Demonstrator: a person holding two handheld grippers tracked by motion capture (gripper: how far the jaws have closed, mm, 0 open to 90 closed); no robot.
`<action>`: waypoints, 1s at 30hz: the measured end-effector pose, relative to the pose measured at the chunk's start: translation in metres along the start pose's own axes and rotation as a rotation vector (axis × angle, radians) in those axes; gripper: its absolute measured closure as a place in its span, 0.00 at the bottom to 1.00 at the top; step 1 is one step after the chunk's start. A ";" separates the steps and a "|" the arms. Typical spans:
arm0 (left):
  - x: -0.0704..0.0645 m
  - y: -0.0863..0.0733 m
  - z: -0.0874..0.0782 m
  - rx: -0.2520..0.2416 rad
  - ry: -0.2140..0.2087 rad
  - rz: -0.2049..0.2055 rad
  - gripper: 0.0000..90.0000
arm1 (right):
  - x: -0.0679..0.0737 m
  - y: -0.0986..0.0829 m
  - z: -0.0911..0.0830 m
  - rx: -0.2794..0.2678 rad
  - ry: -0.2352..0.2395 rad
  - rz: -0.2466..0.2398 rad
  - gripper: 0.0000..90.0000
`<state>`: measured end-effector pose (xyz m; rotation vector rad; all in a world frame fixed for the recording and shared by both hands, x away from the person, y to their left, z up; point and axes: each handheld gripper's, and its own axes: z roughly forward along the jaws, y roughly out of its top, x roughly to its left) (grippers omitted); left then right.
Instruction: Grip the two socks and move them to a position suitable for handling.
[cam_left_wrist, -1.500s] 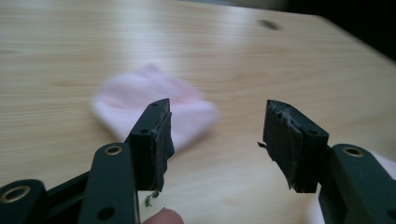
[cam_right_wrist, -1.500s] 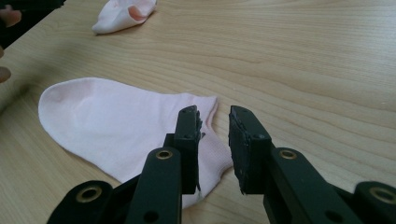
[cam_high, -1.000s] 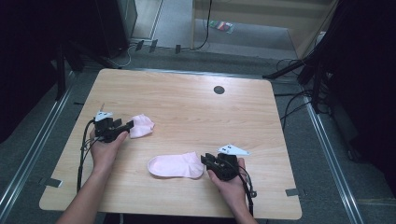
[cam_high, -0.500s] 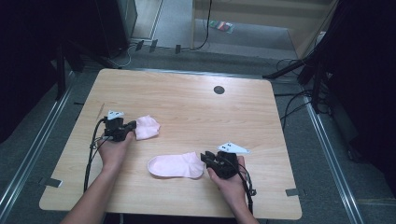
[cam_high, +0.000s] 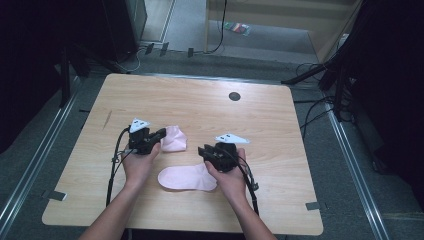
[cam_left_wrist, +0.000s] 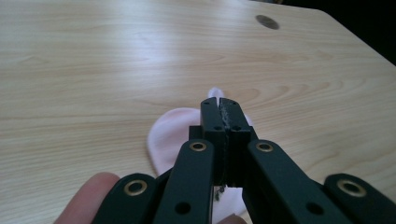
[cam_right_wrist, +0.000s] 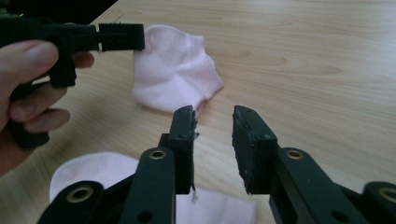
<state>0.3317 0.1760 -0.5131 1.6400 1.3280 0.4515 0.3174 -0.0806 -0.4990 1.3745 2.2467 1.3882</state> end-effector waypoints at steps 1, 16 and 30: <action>-0.003 0.000 0.000 0.000 -0.013 0.004 1.00 | 0.000 0.002 0.004 0.005 -0.001 -0.003 0.72; -0.025 0.004 -0.009 -0.042 -0.049 0.018 1.00 | 0.050 0.011 0.070 0.081 -0.065 -0.021 0.25; -0.014 0.003 -0.016 -0.092 -0.141 -0.003 0.87 | 0.033 0.025 0.070 0.032 -0.131 -0.077 0.99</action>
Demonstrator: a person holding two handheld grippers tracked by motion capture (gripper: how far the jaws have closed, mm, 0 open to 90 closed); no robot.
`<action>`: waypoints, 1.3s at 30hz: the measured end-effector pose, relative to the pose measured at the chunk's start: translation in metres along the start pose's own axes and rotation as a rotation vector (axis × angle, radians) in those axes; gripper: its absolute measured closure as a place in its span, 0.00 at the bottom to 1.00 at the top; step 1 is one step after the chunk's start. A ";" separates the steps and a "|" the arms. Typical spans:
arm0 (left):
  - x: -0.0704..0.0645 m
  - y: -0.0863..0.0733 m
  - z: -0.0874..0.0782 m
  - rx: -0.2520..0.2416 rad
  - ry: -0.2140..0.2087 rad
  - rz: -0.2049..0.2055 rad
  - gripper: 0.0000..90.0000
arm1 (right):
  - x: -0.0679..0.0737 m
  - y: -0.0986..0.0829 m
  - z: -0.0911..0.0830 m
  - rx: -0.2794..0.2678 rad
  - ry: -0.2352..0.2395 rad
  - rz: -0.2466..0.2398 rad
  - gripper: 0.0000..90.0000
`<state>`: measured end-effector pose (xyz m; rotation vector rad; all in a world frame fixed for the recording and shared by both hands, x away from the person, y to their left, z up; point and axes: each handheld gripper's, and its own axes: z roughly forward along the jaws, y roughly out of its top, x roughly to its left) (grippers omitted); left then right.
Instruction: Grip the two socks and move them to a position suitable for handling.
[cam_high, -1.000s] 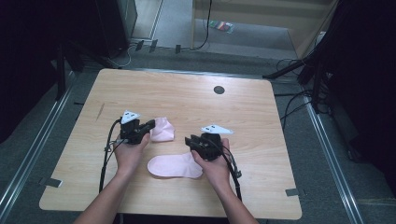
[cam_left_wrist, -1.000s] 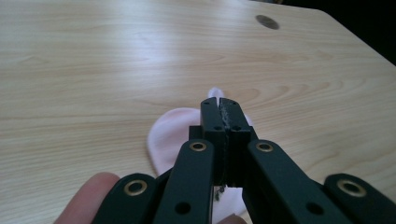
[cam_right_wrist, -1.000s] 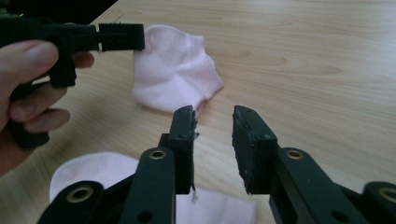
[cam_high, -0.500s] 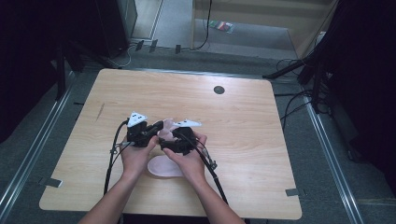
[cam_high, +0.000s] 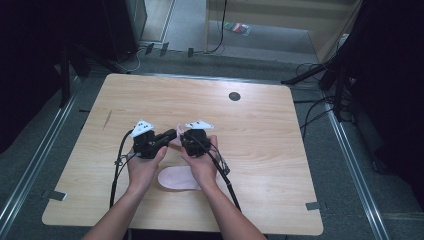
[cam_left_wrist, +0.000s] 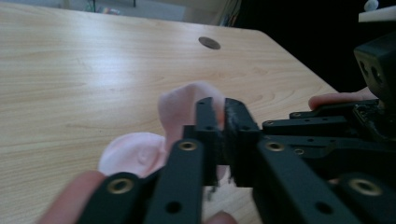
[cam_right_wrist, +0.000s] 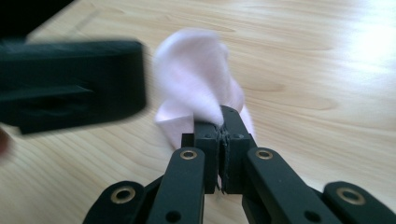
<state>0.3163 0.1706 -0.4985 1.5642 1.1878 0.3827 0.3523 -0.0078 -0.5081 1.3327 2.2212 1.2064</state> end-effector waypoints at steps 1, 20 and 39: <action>0.004 0.000 -0.001 0.002 0.013 -0.004 0.84 | -0.004 -0.001 -0.001 -0.004 0.009 -0.009 0.99; 0.027 -0.014 0.045 0.183 0.108 0.037 0.62 | -0.075 -0.039 -0.038 -0.043 0.054 -0.137 0.62; 0.015 -0.013 0.078 0.286 0.052 0.148 0.68 | -0.018 -0.026 -0.033 0.013 0.056 -0.155 0.62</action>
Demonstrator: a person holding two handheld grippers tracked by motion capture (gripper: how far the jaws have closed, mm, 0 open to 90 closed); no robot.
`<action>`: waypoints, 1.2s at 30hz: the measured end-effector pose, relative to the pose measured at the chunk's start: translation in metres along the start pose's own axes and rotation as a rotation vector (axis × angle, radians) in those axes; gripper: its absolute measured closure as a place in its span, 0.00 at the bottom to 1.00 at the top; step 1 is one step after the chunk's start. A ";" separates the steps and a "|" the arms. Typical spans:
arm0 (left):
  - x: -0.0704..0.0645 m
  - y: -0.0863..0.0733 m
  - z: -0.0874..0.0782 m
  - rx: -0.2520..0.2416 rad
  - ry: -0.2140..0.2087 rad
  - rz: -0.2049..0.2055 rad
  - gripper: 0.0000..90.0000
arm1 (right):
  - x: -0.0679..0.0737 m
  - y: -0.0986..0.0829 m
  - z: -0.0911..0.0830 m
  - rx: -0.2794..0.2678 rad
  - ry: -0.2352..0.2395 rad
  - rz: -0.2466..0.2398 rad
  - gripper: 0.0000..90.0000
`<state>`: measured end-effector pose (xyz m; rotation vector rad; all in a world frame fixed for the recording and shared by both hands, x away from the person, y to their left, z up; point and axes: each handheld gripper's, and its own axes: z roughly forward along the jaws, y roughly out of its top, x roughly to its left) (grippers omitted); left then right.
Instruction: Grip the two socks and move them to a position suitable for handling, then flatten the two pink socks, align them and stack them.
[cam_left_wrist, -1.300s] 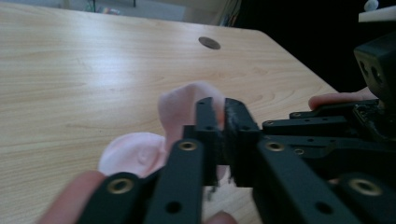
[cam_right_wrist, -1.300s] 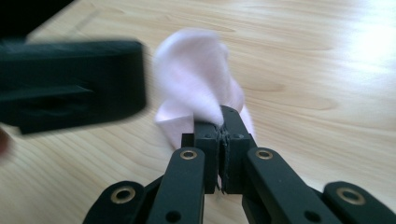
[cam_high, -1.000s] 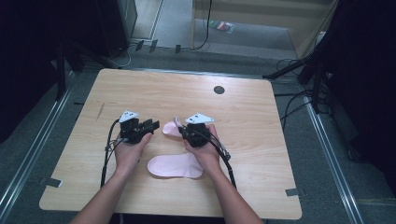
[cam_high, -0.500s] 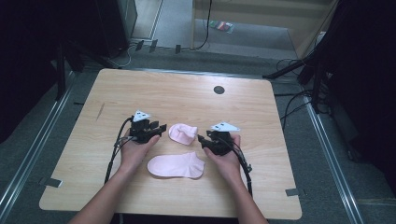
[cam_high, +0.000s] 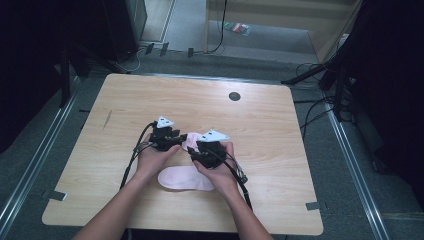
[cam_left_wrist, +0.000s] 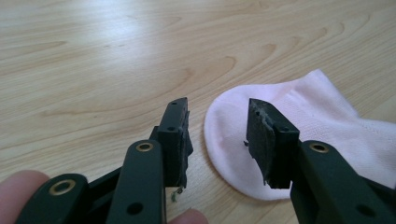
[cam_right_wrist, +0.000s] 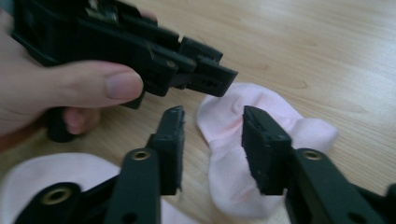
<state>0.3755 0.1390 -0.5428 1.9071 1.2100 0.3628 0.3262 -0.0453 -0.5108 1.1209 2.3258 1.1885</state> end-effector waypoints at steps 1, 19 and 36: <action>0.001 0.000 0.002 0.010 -0.002 0.001 0.69 | -0.002 -0.002 0.009 0.034 -0.013 0.012 0.61; 0.009 -0.005 -0.011 0.095 0.047 -0.015 0.99 | -0.082 -0.038 -0.024 -0.029 -0.263 0.332 1.00; 0.009 -0.017 -0.022 0.070 0.027 -0.083 0.98 | -0.015 -0.006 0.006 0.009 0.020 0.022 0.66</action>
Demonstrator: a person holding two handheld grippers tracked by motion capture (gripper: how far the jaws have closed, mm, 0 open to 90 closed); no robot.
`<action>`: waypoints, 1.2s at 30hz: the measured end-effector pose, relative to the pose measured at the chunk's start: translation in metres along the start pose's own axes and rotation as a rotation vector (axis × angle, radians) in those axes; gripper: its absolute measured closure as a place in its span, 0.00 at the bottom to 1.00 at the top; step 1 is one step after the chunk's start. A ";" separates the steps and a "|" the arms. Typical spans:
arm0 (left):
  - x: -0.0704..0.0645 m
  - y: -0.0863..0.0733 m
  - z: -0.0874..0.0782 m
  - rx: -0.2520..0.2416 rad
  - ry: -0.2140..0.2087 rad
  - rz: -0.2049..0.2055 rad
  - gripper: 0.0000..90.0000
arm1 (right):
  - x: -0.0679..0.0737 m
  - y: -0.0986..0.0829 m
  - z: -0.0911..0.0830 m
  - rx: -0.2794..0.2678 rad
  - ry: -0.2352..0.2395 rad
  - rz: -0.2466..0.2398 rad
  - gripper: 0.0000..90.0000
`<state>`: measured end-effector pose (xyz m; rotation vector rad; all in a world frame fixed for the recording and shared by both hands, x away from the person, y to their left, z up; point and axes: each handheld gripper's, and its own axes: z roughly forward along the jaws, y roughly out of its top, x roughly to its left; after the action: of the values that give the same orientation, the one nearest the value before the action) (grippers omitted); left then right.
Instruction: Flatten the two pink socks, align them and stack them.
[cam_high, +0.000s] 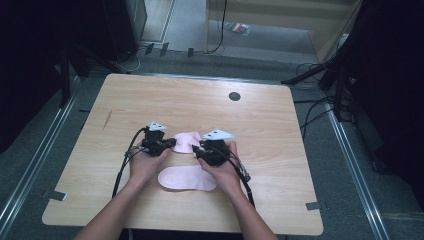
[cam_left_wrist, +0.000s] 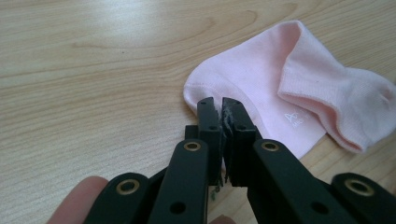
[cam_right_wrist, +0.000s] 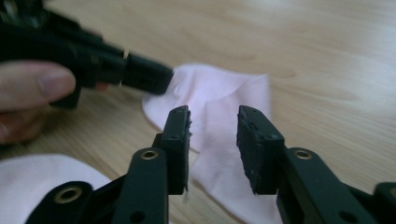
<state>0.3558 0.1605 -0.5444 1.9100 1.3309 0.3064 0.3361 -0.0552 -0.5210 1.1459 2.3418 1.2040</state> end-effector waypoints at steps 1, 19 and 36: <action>0.000 0.000 0.000 -0.004 -0.001 -0.005 0.98 | 0.003 -0.001 0.007 0.033 -0.015 -0.024 0.61; 0.003 -0.003 -0.004 0.000 0.023 0.054 0.99 | -0.035 -0.006 -0.005 0.034 0.025 0.223 0.96; 0.019 0.003 -0.021 -0.144 0.009 -0.019 0.73 | -0.082 -0.014 -0.034 -0.117 -0.150 0.387 0.76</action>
<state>0.3538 0.1863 -0.5323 1.7775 1.2965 0.3904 0.3639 -0.1410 -0.5196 1.6354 1.9692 1.3012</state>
